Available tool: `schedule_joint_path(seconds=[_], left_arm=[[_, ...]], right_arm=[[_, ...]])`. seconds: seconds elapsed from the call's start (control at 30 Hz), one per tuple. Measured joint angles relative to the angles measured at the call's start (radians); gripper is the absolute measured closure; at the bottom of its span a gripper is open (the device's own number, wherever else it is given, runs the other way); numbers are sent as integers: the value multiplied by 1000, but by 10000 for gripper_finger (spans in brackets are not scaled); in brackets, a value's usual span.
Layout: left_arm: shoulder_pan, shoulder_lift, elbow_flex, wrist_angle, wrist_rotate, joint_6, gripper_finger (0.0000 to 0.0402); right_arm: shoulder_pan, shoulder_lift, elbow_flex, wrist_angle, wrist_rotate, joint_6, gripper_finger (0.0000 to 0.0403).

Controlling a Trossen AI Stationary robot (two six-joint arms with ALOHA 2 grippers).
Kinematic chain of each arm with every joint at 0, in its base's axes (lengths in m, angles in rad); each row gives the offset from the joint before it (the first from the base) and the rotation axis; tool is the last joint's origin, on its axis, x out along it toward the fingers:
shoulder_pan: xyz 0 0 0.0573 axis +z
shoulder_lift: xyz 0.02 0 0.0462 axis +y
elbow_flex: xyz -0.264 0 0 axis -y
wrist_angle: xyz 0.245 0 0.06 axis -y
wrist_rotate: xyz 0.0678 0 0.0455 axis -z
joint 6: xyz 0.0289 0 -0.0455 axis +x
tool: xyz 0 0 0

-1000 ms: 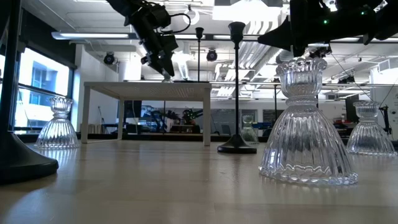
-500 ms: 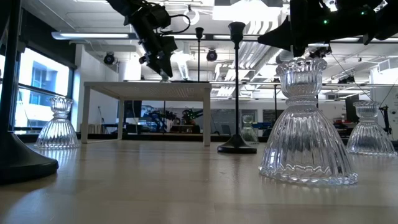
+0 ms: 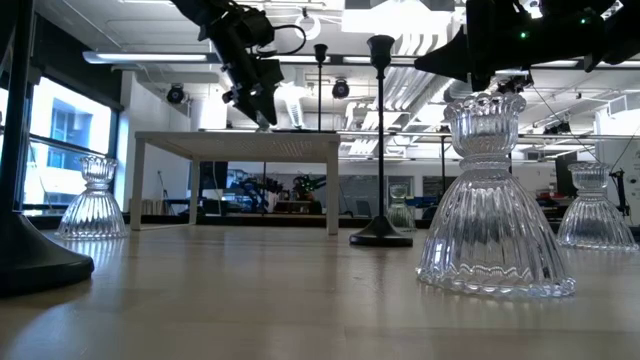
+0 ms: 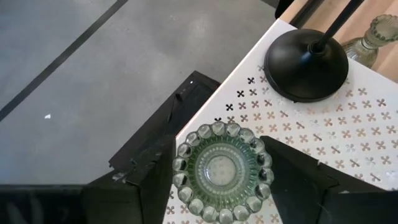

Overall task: Pick & Place candle stick holders
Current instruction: Put the middle green candle holder on the shelf, then put the top left transparent candle holder on the shelf

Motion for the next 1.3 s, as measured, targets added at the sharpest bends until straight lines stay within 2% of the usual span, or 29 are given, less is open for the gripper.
schedule_joint_path(seconds=[0.23, 0.5, 0.57, 0.67, 0.8, 0.9, 0.97, 1.07, 1.13, 1.2, 1.3], left_arm=[[0, -8, 57, -47, 17, 22, 152], [-17, -8, 301, -273, 16, 56, 152], [-44, -23, 351, -348, 7, 85, 158], [-132, -94, 348, -401, 4, 111, 186], [-323, -218, 228, -419, -44, 127, 248], [-507, -320, 107, -416, -123, 116, 301], [-623, -386, 19, -420, -170, 46, 336], [-768, -463, -111, -429, -150, -140, 387], [-839, -495, -189, -431, -90, -291, 394], [-893, -507, -265, -434, -69, -453, 384], [-978, -512, -394, -486, -156, -618, 382]], right_arm=[[0, 0, 0, 0, -1, 0, 401], [0, 0, 0, -5, -3, 0, 401], [0, 0, 0, -7, -3, -4, 402], [0, 0, 0, -7, -3, -8, 402], [0, 0, 0, -11, -3, -8, 402], [0, 0, 0, -14, -3, -8, 402], [0, 0, 0, -14, -3, -7, 401], [0, 0, 0, -14, -3, -2, 402], [0, 0, 0, -14, -3, -2, 402], [0, 0, 0, -13, -3, -1, 401], [0, 0, 0, -12, -3, 7, 402]])
